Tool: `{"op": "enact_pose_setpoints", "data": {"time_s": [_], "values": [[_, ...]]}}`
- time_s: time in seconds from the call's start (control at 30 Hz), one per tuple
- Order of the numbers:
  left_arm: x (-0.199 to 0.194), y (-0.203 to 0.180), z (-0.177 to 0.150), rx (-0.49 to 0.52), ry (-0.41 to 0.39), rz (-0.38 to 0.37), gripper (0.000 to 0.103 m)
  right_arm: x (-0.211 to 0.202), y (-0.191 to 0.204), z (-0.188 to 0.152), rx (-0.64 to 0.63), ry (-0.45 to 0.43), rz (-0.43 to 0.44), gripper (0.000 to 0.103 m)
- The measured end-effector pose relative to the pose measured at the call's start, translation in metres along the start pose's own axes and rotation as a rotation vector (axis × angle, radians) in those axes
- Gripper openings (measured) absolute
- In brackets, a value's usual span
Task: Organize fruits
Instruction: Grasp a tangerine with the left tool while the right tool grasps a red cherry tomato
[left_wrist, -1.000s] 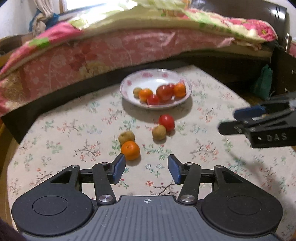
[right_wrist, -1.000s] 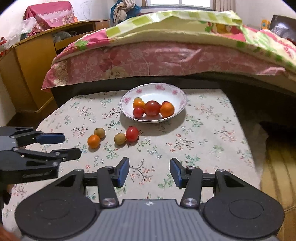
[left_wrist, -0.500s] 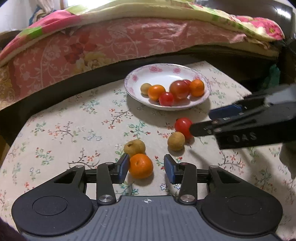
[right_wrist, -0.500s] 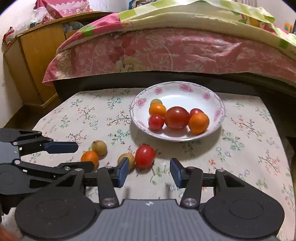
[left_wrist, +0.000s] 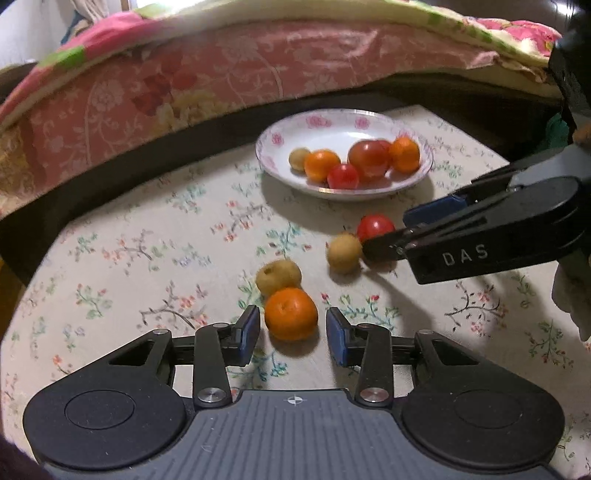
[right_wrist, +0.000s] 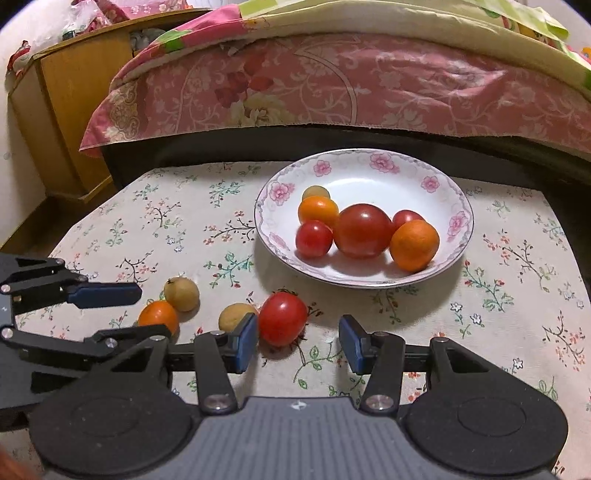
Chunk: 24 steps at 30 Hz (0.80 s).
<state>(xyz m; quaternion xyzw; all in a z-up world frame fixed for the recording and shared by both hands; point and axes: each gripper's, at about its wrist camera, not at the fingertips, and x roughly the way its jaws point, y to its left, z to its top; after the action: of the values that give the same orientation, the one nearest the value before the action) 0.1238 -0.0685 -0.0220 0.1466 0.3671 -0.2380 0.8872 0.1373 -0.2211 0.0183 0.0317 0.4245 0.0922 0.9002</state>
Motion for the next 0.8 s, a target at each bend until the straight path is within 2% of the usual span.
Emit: {"op": "enact_pose_setpoints", "data": {"time_s": [0.13, 0.27, 0.4, 0.43, 0.63, 0.8], "values": [[0.003, 0.002, 0.002, -0.022, -0.008, -0.008, 0.048, 0.010, 0.003, 0.001, -0.002, 0.014, 0.014, 0.047], [0.003, 0.001, 0.002, -0.011, -0.013, -0.012, 0.042, 0.017, 0.003, 0.004, -0.001, 0.000, 0.021, 0.047], [0.002, -0.002, 0.003, -0.002, -0.010, -0.019, 0.039, 0.019, 0.008, 0.006, -0.035, 0.007, 0.008, 0.034], [0.001, -0.003, 0.003, 0.004, -0.010, -0.021, 0.039, 0.018, 0.009, 0.006, -0.045, 0.011, 0.003, 0.031], [-0.006, -0.014, -0.001, 0.031, -0.013, -0.054, 0.039, 0.005, 0.012, -0.001, -0.076, 0.032, -0.008, 0.031], [-0.014, -0.027, -0.007, 0.067, -0.006, -0.108, 0.039, -0.024, 0.010, -0.015, -0.075, 0.063, -0.013, 0.031]]}}
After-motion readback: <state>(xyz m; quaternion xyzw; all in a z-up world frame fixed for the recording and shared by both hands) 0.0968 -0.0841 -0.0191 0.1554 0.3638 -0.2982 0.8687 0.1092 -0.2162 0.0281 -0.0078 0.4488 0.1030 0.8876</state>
